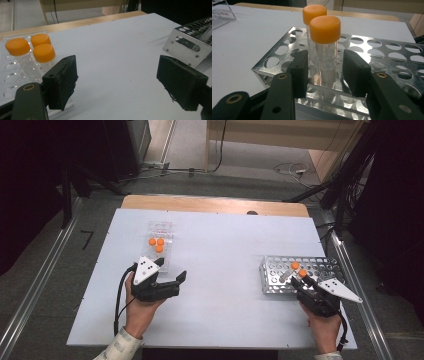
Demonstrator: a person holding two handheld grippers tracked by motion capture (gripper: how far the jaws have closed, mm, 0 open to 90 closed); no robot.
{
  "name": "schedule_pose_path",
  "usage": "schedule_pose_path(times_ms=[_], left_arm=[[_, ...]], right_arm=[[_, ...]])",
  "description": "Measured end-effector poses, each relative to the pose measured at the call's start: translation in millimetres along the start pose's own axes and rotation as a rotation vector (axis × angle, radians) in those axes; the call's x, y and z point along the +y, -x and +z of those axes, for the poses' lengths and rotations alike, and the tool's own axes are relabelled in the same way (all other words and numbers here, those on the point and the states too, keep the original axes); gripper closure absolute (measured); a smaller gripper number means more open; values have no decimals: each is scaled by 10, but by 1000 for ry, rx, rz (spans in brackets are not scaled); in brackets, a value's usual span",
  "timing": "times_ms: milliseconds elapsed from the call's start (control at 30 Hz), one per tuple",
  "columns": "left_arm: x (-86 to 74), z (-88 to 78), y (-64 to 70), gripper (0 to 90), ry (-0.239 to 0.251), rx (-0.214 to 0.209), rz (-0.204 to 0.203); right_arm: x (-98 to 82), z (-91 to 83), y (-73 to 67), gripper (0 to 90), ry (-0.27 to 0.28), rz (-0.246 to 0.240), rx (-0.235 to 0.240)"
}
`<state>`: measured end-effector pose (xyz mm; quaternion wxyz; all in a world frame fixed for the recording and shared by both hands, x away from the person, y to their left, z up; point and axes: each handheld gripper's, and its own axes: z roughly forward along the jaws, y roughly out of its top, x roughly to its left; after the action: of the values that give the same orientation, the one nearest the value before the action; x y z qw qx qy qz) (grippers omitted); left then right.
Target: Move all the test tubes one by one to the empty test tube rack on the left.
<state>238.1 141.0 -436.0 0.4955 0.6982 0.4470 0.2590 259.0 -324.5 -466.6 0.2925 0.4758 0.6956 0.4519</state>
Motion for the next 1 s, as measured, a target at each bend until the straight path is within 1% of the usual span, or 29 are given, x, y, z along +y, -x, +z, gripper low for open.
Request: schedule_pose_path(times_ms=[167, 233, 400, 500, 700, 933, 1000], left_arm=[[-8, -1, -11, 172, -2, 1, -6], [-8, -2, -9, 172, -2, -2, -6], [-12, 10, -10, 172, -13, -6, -4], [-6, 4, -5, 172, -10, -8, -2], [-5, 1, 0, 172, -9, -11, -2], [5, -16, -3, 172, -1, -11, -6], [9, -21, 0, 172, -1, -14, -4]], right_arm=[[-5, 9, 16, 677, 5, -4, -4], [-4, 6, 24, 700, 15, 1, 1], [16, -37, 43, 711, 43, 18, 1], [53, -75, 48, 710, 55, 22, 2], [127, -143, -7, 713, 75, -11, -17], [240, -282, -15, 718, 127, -13, -23], [271, -336, -26, 718, 141, -15, -16]])
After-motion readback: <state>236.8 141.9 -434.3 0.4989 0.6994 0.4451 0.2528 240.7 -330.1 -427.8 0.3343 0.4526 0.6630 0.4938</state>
